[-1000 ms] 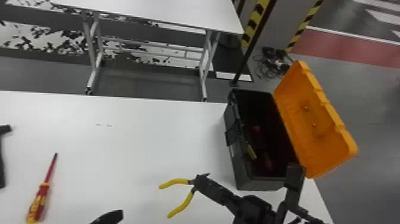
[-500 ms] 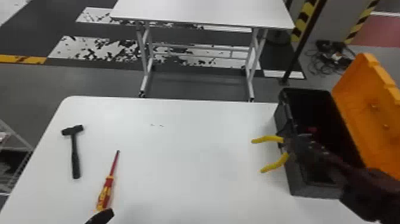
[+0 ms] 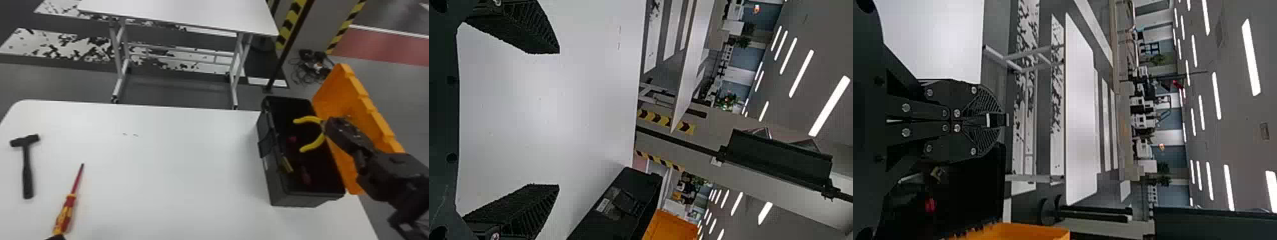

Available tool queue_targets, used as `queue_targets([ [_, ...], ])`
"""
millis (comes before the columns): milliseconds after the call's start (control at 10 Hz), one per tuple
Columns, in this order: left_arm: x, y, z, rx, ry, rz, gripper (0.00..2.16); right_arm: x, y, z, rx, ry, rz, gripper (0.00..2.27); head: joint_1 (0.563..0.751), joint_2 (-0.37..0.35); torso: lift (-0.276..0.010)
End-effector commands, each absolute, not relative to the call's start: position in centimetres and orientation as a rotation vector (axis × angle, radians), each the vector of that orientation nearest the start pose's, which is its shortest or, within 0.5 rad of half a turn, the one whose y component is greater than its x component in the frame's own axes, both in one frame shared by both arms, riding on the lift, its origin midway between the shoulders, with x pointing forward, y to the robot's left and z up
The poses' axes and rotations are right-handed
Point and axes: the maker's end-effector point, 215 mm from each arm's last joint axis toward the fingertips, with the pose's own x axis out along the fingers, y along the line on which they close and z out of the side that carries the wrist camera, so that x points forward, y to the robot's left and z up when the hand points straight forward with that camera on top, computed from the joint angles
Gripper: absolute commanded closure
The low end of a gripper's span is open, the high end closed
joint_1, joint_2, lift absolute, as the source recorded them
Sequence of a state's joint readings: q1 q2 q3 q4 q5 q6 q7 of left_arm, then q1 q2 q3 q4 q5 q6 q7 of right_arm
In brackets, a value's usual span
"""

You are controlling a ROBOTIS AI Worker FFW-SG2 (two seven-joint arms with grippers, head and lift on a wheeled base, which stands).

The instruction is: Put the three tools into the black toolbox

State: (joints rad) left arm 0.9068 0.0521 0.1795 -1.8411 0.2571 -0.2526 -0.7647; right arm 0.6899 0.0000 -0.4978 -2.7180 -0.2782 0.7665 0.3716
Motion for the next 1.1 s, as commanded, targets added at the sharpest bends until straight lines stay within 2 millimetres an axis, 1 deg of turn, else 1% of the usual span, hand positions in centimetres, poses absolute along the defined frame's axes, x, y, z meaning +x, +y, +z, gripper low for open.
queue_targets([
  [0, 22.0, 20.5, -46.8, -0.194, 0.283, -0.529, 0.04, 35.8, -33.8, -26.3, -0.054, 0.267, 0.047, 2.24, 0.695, -0.242, -0.051],
  [100, 21.8, 21.3, -46.3, -0.195, 0.267, -0.515, 0.04, 36.1, -34.5, -27.1, -0.106, 0.256, 0.032, 2.24, 0.695, -0.254, -0.051],
  [200, 21.6, 22.1, -46.0, -0.194, 0.259, -0.505, 0.04, 36.1, -34.6, -28.4, -0.142, 0.261, 0.033, 2.24, 0.695, -0.271, -0.051],
  [300, 21.4, 22.9, -45.9, -0.197, 0.258, -0.494, 0.04, 36.0, -34.0, -30.0, -0.160, 0.270, 0.044, 2.24, 0.695, -0.271, -0.051],
  [400, 21.4, 23.3, -45.8, -0.202, 0.255, -0.487, 0.04, 35.8, -33.4, -31.7, -0.175, 0.276, 0.058, 2.24, 0.695, -0.252, -0.051],
  [500, 21.3, 23.4, -45.8, -0.204, 0.256, -0.486, 0.04, 35.7, -32.4, -32.8, -0.197, 0.264, 0.083, 2.24, 0.695, -0.226, -0.051],
  [600, 21.2, 23.7, -45.7, -0.206, 0.255, -0.483, 0.04, 35.3, -30.8, -34.2, -0.219, 0.273, 0.122, 2.24, 0.695, -0.203, -0.051],
  [700, 21.1, 24.2, -45.7, -0.206, 0.256, -0.480, 0.04, 35.1, -29.7, -34.4, -0.238, 0.261, 0.143, 2.24, 0.695, -0.191, -0.051],
  [900, 21.0, 24.7, -45.7, -0.204, 0.254, -0.475, 0.04, 35.0, -29.2, -34.1, -0.260, 0.243, 0.158, 2.24, 0.695, -0.125, -0.051],
  [1000, 21.1, 24.8, -45.6, -0.201, 0.253, -0.474, 0.04, 35.0, -29.2, -33.8, -0.277, 0.226, 0.158, 2.24, 0.695, -0.108, -0.051],
])
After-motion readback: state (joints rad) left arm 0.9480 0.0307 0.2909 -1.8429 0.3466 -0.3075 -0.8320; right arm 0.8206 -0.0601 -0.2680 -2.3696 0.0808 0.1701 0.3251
